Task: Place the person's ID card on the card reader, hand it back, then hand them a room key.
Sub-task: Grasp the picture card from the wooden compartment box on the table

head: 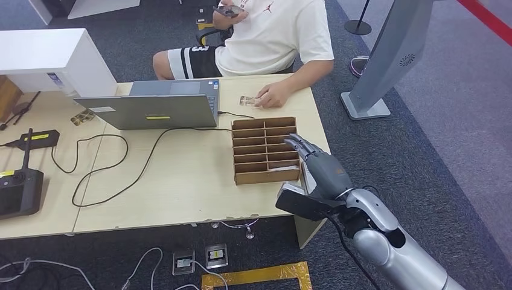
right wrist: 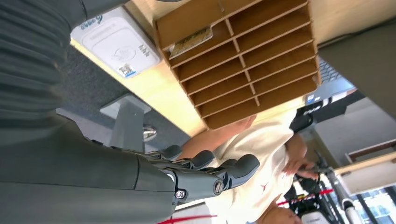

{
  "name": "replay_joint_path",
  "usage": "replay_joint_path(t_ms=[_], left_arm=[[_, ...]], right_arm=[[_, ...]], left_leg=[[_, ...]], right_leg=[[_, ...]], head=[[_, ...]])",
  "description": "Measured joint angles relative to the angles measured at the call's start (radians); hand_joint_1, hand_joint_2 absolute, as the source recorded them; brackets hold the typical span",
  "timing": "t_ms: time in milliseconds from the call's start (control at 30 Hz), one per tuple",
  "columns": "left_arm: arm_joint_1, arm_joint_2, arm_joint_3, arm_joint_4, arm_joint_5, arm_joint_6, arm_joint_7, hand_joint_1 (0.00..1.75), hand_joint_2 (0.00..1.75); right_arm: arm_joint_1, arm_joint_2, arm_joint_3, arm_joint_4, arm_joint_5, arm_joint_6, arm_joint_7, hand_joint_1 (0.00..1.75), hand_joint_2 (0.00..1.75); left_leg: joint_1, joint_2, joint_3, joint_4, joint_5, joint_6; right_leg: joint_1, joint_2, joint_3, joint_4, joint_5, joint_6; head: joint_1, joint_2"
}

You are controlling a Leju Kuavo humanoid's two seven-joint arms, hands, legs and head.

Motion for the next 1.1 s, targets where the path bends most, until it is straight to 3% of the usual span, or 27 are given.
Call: replay_joint_path(t_ms=[267,500,800,1100], left_arm=[[-0.003,-0.006,-0.004,0.0,0.006,0.0,0.001,0.0,0.0],[-0.005,-0.013,-0.005,0.0,0.015,0.0,0.002,0.0,0.0],[-0.006,-0.02,-0.022,0.0,0.025,0.0,0.003,0.0,0.0],[-0.006,-0.021,-0.024,0.0,0.03,0.0,0.019,0.0,0.0]], right_arm=[[-0.073,0.009,0.0,0.108,0.13,-0.116,-0.042,0.0,1.75],[-0.159,0.073,0.013,0.294,0.201,-0.179,-0.079,0.0,1.75],[-0.227,0.149,0.036,0.492,0.212,-0.218,-0.126,0.0,1.75],[-0.246,0.181,0.055,0.582,0.189,-0.234,-0.141,0.0,1.75]], left_leg=[[0.0,0.0,0.0,0.0,0.0,0.0],[0.0,-0.001,-0.001,0.0,0.0,0.0],[0.0,-0.001,-0.002,0.0,0.0,0.0],[0.0,-0.001,-0.002,0.0,0.0,0.0]], right_leg=[[0.0,0.0,0.0,0.0,0.0,0.0],[0.0,-0.001,0.0,0.001,0.0,0.0],[0.0,-0.001,-0.001,0.001,0.0,0.0],[0.0,-0.001,-0.001,0.001,0.0,0.0]], head=[[0.0,0.0],[0.0,0.0],[0.0,0.0],[0.0,0.0]])
